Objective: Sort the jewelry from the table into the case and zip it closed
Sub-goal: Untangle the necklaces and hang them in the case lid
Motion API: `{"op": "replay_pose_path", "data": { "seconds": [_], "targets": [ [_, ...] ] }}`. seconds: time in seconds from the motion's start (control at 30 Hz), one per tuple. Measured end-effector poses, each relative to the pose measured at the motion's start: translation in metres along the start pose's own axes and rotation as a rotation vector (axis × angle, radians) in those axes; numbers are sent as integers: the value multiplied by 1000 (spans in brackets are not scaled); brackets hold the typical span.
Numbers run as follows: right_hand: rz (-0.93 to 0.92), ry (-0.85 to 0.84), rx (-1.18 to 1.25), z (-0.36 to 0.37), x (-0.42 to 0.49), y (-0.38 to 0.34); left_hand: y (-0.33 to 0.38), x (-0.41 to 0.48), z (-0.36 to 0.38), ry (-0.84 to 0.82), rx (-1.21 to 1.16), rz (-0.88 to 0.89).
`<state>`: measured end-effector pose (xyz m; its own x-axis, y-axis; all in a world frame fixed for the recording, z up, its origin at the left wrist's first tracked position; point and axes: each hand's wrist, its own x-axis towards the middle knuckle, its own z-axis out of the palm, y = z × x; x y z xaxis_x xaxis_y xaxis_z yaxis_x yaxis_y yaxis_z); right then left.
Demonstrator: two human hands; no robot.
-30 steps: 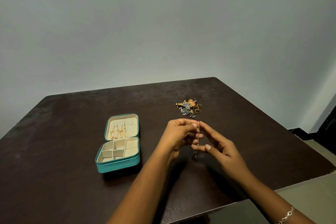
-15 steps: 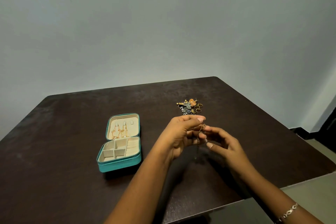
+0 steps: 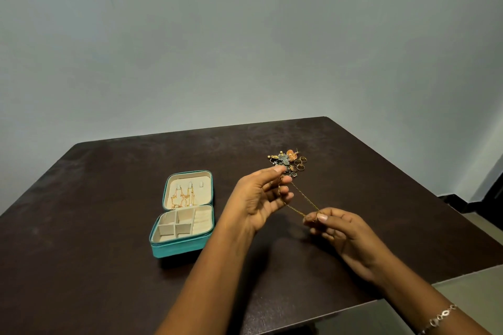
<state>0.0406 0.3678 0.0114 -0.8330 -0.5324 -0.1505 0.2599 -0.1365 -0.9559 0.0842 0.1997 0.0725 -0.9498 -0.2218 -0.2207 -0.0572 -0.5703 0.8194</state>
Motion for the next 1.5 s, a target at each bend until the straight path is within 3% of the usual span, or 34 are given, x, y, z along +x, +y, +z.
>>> {"op": "replay_pose_path", "data": {
  "seconds": [0.2,0.43,0.7,0.83,0.93,1.07,1.17,1.27,1.4,1.5],
  "targets": [
    [11,-21,205,-2,-1,-3,-9,1,-10,123,-118,-79],
    [-44,-72,402,7,-2,-23,-23,-6,-19,130,-185,-144],
    [-15,-58,137,43,11,-67,-18,-22,-23,110,-195,-97],
    [-19,-93,-38,61,20,-84,-9,-34,-28,123,59,-91],
    [-17,-109,-140,70,29,-88,5,-49,-34,101,174,24],
    [-20,-110,-194,81,39,-88,48,-69,-65,53,107,291],
    [-17,-126,-225,93,46,-86,77,-59,-111,299,163,496],
    [-28,-156,-294,110,52,-86,79,-31,-162,581,329,496],
    [-41,-242,-409,133,60,-90,57,3,-201,617,392,318],
    [-70,-277,-474,147,68,-93,47,16,-209,605,463,282]
  ]
}}
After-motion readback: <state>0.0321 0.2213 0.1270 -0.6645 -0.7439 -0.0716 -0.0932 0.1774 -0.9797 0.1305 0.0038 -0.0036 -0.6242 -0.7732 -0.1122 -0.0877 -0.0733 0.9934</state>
